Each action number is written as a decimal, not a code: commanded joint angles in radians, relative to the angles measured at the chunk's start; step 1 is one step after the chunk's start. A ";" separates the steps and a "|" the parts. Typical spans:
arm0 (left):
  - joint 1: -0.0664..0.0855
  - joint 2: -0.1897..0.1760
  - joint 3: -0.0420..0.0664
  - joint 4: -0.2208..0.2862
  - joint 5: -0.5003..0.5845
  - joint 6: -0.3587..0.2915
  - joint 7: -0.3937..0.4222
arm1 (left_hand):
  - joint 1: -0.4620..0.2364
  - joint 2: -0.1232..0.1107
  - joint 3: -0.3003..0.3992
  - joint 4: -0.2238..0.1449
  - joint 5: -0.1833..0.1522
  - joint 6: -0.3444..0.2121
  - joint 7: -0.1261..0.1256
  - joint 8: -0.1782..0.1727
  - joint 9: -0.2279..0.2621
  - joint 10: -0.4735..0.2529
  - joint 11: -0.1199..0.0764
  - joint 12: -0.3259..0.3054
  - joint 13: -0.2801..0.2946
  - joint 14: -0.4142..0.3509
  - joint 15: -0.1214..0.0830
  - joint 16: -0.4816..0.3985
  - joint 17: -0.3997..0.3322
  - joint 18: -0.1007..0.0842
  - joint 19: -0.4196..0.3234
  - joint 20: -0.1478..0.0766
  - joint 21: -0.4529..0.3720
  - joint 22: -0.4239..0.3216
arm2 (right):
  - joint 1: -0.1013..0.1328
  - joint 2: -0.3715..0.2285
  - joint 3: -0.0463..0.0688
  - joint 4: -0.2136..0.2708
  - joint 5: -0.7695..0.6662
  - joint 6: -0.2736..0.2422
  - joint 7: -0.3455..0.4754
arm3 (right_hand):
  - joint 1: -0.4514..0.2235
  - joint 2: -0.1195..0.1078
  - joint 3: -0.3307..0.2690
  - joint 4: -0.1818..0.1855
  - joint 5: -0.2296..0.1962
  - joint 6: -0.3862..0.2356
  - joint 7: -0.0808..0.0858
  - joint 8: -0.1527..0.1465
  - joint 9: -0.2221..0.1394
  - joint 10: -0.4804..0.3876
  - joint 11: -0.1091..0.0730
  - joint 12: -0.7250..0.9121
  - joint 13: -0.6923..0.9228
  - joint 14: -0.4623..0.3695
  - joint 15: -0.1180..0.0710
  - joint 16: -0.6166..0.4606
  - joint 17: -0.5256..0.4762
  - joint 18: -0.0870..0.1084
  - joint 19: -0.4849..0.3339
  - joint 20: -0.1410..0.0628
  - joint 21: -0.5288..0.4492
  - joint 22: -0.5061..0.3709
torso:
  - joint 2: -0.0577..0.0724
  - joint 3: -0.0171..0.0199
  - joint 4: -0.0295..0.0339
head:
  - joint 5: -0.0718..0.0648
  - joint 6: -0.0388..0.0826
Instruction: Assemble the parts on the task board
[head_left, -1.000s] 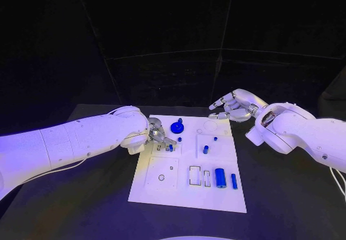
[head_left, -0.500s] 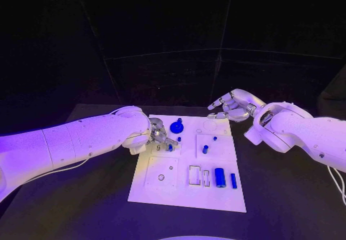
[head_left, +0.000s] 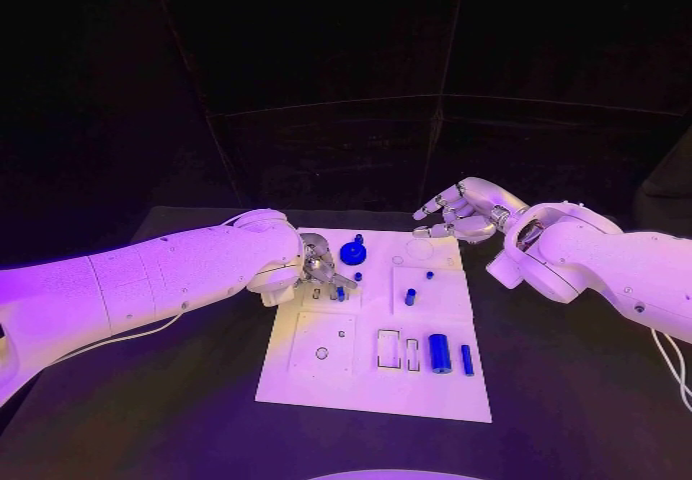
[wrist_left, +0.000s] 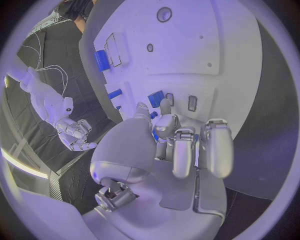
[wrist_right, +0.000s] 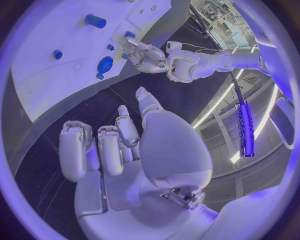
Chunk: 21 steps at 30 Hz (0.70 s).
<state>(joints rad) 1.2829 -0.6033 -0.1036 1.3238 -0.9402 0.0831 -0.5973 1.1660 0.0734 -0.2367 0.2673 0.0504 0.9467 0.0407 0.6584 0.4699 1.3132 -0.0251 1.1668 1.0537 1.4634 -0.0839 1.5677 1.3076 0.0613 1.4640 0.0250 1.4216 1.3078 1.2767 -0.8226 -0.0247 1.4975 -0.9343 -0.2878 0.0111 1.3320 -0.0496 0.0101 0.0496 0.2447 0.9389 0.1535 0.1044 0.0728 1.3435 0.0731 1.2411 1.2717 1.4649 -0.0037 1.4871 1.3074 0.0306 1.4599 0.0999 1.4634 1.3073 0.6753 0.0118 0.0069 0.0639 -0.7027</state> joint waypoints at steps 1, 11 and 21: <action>0.002 0.004 0.000 -0.003 0.003 0.027 -0.008 | 0.011 0.000 0.001 -0.005 -0.001 -0.010 0.000 0.005 0.002 0.003 -0.004 0.004 0.002 0.107 -0.006 0.003 0.263 -0.012 0.022 -0.006 0.005 0.017 | 0.002 0.002 0.001 0.000 0.000 0.015 -0.001 | -0.003 0.009 -0.005 -0.002 0.006 0.006 0.001 0.004 0.000 -0.003 -0.007 -0.007 -0.001 0.065 -0.006 -0.006 0.088 0.019 -0.004 -0.003 -0.004 0.032 | 0.000 0.0001 -0.0005 | 0.001 -0.003; 0.003 0.013 0.000 -0.008 0.003 0.047 -0.015 | 0.029 0.005 0.008 -0.018 -0.001 -0.015 -0.001 0.016 0.012 0.005 -0.005 0.009 0.007 0.107 -0.006 0.003 0.263 -0.013 0.023 -0.006 0.009 0.024 | 0.002 0.005 0.001 -0.002 0.000 0.020 -0.001 | -0.003 0.009 -0.005 -0.002 0.006 0.006 0.001 0.004 0.000 -0.003 -0.007 -0.007 -0.001 0.065 -0.006 -0.006 0.088 0.019 -0.004 -0.003 -0.004 0.032 | 0.000 0.0000 0.0004 | -0.002 -0.008; 0.003 0.017 0.000 -0.011 0.004 0.044 -0.013 | 0.046 0.015 0.021 -0.030 -0.001 -0.019 -0.001 0.024 0.020 0.005 -0.005 0.010 0.008 0.107 -0.006 0.003 0.263 -0.013 0.022 -0.006 0.011 0.026 | 0.002 0.007 0.001 -0.004 0.000 0.022 0.000 | -0.003 0.011 -0.006 -0.002 0.009 0.006 0.001 0.005 0.000 -0.003 -0.007 -0.008 -0.002 0.065 -0.006 -0.007 0.087 0.020 -0.005 -0.003 -0.005 0.031 | 0.001 -0.0003 0.0003 | -0.002 -0.010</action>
<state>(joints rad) 1.2839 -0.5877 -0.1044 1.3135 -0.9395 0.1160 -0.6051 1.2029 0.0918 -0.2160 0.2411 0.0504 0.9324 0.0408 0.6791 0.4889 1.3132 -0.0251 1.1727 1.0606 1.4634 -0.0838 1.5677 1.3075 0.0613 1.4640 0.0251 1.4257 1.3077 1.2767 -0.8162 -0.0248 1.4934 -0.9345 -0.2741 0.0086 1.3320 -0.0496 0.0102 0.0496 0.2503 0.9389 0.1535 0.1043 0.0727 1.3434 0.0732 1.2371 1.2706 1.4649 -0.0036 1.4867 1.3080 0.0306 1.4600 0.0999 1.4634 1.3073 0.6754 0.0115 0.0067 0.0616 -0.7122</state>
